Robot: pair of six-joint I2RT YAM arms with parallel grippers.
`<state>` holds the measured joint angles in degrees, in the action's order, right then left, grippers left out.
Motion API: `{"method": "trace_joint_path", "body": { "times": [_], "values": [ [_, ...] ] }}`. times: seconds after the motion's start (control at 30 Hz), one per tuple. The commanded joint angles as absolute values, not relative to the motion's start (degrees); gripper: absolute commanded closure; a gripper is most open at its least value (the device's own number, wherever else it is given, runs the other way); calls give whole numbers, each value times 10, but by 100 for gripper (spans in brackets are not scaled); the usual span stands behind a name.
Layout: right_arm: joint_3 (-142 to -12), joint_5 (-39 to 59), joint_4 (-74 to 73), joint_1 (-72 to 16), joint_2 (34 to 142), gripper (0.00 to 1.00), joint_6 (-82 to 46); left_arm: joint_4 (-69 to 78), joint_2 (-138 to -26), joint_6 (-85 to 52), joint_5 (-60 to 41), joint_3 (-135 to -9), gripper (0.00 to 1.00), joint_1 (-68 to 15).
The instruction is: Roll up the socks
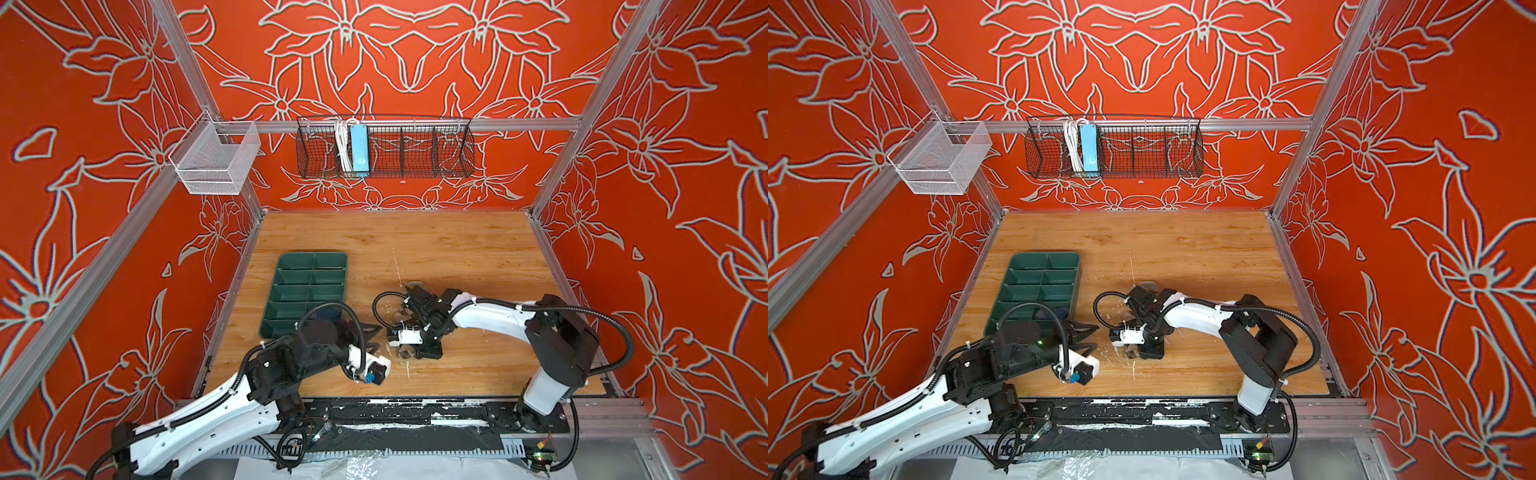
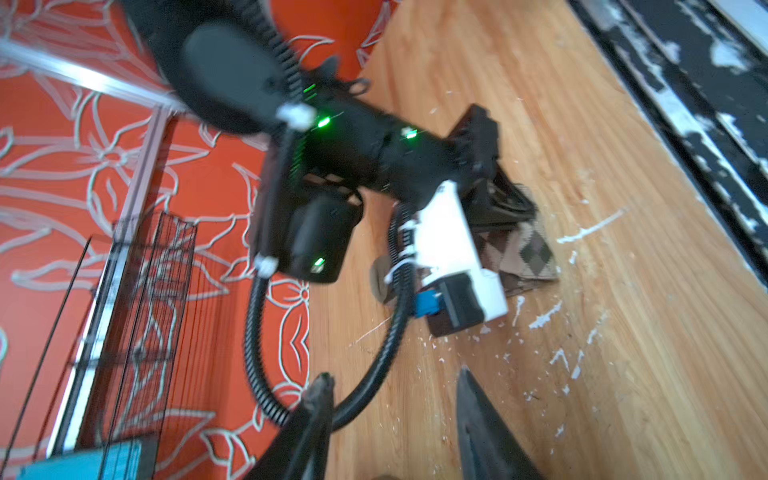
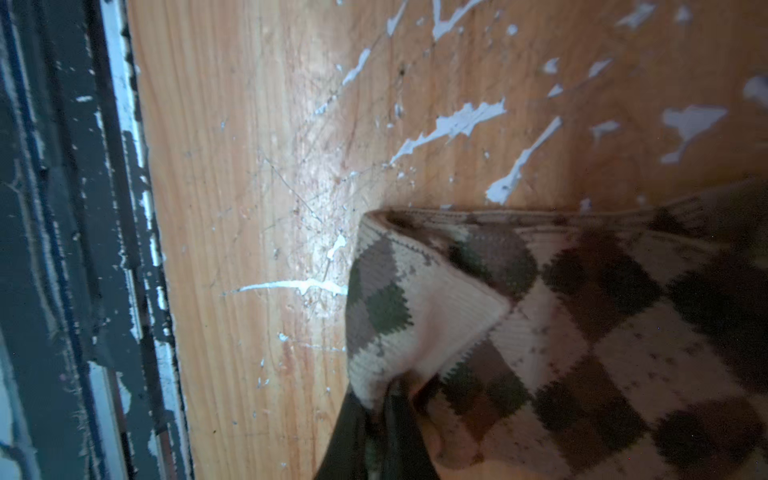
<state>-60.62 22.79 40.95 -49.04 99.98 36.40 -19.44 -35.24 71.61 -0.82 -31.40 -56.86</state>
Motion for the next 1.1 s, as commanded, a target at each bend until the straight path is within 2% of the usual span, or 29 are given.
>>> {"method": "trace_joint_path", "body": {
  "times": [0.0,0.17,0.33,0.47,0.6,0.73,0.87,0.97,1.07],
  "values": [
    [-635,265,472,-476,1048,100,385,-177,-402,786,40,-276,52,-625],
    [-670,279,501,-455,1085,100,391,-75,-529,712,48,-255,51,-669],
    [-675,282,506,-451,1091,100,391,-10,-670,639,67,-280,51,-677],
    [-676,284,507,-450,1091,100,393,63,-756,592,115,-295,51,-677],
    [-674,287,507,-449,1087,100,396,73,-837,481,202,-356,52,-677],
    [-670,288,504,-448,1081,100,396,67,-893,430,243,-384,59,-677],
    [-664,291,499,-444,1072,100,396,62,-914,424,251,-378,75,-677],
    [-657,289,491,-438,1061,100,396,54,-914,417,251,-374,79,-677],
    [-649,287,479,-432,1048,100,392,46,-919,415,245,-375,89,-677]
  ]
}}
